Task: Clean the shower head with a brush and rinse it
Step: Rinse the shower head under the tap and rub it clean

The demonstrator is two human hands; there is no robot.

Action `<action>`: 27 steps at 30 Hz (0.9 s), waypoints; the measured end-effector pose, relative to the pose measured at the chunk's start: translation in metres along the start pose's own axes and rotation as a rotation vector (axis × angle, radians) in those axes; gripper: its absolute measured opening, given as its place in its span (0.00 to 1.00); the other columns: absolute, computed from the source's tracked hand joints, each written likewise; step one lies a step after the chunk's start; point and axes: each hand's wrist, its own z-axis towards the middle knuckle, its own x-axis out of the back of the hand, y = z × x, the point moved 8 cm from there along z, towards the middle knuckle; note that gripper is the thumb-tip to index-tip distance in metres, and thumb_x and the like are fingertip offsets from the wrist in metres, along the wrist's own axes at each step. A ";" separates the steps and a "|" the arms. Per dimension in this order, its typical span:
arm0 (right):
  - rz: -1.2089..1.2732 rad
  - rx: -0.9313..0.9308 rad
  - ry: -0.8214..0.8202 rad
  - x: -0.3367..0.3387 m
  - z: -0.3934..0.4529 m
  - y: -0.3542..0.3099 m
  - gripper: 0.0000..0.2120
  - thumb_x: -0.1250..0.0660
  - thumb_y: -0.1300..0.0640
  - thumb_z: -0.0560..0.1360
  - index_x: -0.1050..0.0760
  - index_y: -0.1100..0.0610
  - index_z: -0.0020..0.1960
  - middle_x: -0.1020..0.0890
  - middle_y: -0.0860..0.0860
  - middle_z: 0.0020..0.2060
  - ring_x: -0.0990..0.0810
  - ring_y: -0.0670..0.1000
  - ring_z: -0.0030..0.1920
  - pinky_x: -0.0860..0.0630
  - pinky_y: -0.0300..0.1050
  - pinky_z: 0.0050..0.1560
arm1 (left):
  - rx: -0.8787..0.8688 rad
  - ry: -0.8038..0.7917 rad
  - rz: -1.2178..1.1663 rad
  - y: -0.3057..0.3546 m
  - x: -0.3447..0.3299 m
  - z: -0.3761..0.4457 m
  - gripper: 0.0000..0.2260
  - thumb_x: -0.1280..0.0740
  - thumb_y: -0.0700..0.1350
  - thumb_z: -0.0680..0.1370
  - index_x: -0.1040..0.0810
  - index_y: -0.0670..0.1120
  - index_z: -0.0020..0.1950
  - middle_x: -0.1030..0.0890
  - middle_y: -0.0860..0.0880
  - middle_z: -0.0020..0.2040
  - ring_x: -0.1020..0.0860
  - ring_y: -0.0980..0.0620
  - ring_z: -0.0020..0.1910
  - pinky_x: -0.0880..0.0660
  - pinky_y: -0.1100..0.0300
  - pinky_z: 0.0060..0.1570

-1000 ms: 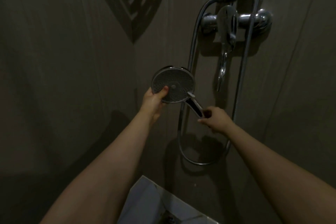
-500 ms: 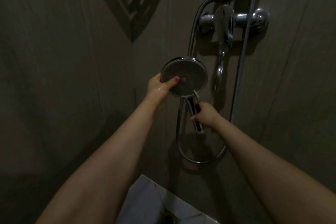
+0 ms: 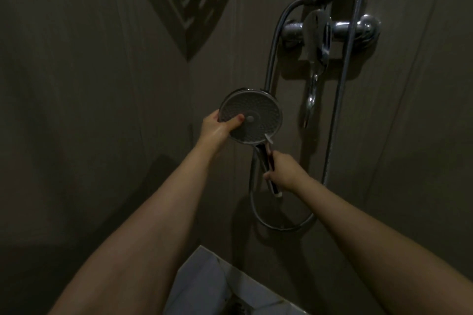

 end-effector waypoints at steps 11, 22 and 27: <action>-0.005 -0.075 -0.158 -0.018 -0.003 0.010 0.20 0.26 0.60 0.68 0.27 0.59 0.58 0.23 0.57 0.54 0.23 0.55 0.56 0.29 0.44 0.49 | -0.035 -0.127 0.079 -0.005 -0.009 -0.014 0.15 0.31 0.32 0.72 0.24 0.34 0.58 0.22 0.52 0.40 0.22 0.67 0.30 0.24 0.71 0.38; 0.075 -0.023 -0.023 -0.020 0.002 0.002 0.15 0.28 0.61 0.70 0.26 0.62 0.55 0.21 0.59 0.54 0.22 0.57 0.55 0.27 0.47 0.51 | 0.111 -0.070 -0.269 -0.036 0.004 -0.018 0.09 0.35 0.32 0.75 0.24 0.44 0.52 0.19 0.51 0.45 0.22 0.55 0.44 0.24 0.63 0.46; 0.188 0.058 -0.051 -0.013 0.004 -0.027 0.17 0.30 0.63 0.71 0.26 0.61 0.59 0.20 0.58 0.55 0.22 0.56 0.57 0.27 0.45 0.52 | 0.350 -0.188 -0.069 -0.080 -0.015 -0.035 0.16 0.37 0.34 0.77 0.29 0.34 0.65 0.22 0.42 0.53 0.22 0.50 0.47 0.26 0.59 0.53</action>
